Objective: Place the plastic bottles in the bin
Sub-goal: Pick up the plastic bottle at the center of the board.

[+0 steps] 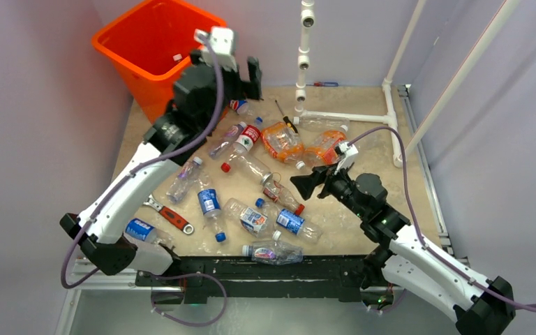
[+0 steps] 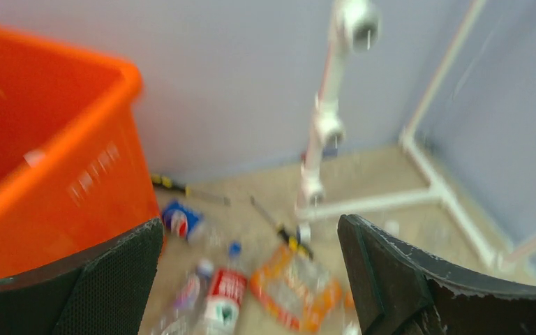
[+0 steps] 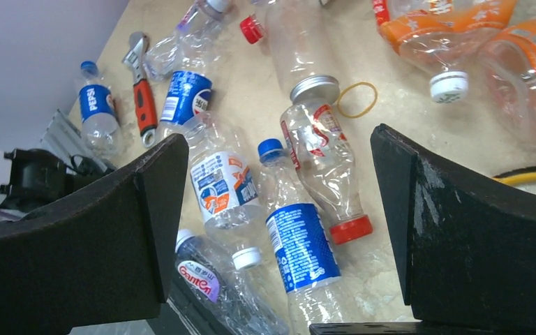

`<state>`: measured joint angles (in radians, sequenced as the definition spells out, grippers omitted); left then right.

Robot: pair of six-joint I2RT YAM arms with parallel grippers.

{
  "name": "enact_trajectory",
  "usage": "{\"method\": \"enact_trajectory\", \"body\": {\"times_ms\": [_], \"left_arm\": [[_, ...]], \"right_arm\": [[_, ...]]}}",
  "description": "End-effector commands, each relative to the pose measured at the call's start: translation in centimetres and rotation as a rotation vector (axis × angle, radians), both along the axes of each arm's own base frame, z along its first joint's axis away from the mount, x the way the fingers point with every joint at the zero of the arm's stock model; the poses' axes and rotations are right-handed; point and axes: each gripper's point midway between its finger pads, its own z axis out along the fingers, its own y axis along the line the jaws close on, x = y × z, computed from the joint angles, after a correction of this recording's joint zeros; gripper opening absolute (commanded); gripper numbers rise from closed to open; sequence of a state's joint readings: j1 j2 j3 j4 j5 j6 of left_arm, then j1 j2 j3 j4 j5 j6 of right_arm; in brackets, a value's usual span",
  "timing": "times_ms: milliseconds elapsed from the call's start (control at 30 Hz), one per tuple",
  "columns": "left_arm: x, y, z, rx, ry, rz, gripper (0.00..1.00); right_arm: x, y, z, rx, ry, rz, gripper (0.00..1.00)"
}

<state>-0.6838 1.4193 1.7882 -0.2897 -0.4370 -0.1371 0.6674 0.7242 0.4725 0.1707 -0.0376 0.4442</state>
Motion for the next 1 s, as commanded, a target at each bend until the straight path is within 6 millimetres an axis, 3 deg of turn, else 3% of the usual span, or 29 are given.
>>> {"method": "enact_trajectory", "body": {"times_ms": [0, 200, 400, 533, 700, 967], "left_arm": [[-2.4, -3.1, -13.2, 0.220, 0.299, -0.110, 0.95], [-5.6, -3.7, -18.6, 0.207, 0.332, -0.249, 0.96], [-7.2, -5.0, -23.0, 0.174, 0.403, -0.343, 0.96], [-7.9, -5.4, -24.1, 0.112, 0.453, -0.359, 0.95], [-9.0, -3.6, -25.7, 0.063, 0.458, -0.309, 0.95], [-9.0, -3.2, -24.4, 0.064, 0.425, -0.305, 0.96]], "right_arm": [[1.2, -1.5, 1.7, 0.027, 0.009, -0.122, 0.99], [3.8, -7.3, -1.4, 0.011, 0.151, -0.526, 0.99], [5.8, -9.0, -2.5, 0.029, 0.219, -0.708, 0.99], [8.2, -9.1, -3.4, 0.103, 0.311, -0.684, 0.99], [10.7, -10.7, -4.8, 0.192, 0.369, -0.689, 0.99], [14.1, -11.0, -6.8, 0.232, 0.437, -0.719, 0.99]]}}
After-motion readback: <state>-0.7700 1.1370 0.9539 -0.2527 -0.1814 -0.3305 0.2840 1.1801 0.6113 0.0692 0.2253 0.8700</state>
